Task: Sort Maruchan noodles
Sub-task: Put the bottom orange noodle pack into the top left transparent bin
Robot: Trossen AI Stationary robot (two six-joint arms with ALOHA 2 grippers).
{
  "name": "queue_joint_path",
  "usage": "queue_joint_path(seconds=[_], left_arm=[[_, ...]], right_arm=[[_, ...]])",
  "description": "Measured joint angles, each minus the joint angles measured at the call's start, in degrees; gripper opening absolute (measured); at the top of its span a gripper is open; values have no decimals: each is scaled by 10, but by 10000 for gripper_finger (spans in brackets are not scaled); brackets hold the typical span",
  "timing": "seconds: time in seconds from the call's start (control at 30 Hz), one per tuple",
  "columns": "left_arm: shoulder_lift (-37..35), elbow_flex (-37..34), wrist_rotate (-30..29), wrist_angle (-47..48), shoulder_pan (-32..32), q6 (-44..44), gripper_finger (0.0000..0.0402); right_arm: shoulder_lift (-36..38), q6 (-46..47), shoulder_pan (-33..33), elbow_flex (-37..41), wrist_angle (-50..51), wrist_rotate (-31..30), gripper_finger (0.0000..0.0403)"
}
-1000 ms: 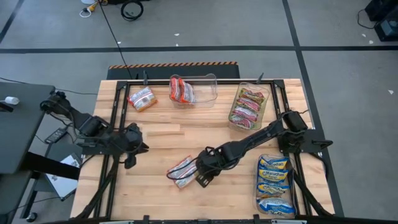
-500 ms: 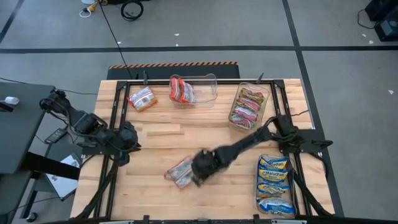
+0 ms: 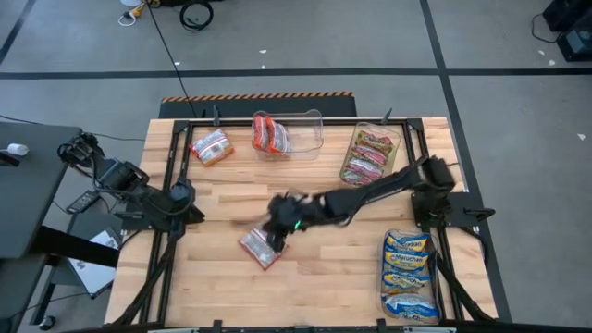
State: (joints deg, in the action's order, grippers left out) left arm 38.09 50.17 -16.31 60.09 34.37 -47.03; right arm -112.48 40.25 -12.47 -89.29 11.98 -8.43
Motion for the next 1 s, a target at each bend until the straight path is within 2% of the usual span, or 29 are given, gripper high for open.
queue_joint_path(seconds=[0.27,0.43,0.57,0.77,0.87,1.0], left_arm=[[0,0,9,0,0,21,73],[0,0,10,-1,0,26,73],[0,0,11,-1,0,18,73],[0,0,12,-1,0,16,73],[0,0,12,-1,0,17,73],[-1,0,12,-1,0,18,73]], right_arm=[[-172,2,-36,-152,67,6,83],[-246,0,-27,-232,179,-20,83],[-256,0,-19,-266,272,-39,83],[-228,-45,-18,-266,397,-113,83],[-201,-104,-26,-266,401,-135,84],[-188,-266,-62,-267,358,-134,93]])
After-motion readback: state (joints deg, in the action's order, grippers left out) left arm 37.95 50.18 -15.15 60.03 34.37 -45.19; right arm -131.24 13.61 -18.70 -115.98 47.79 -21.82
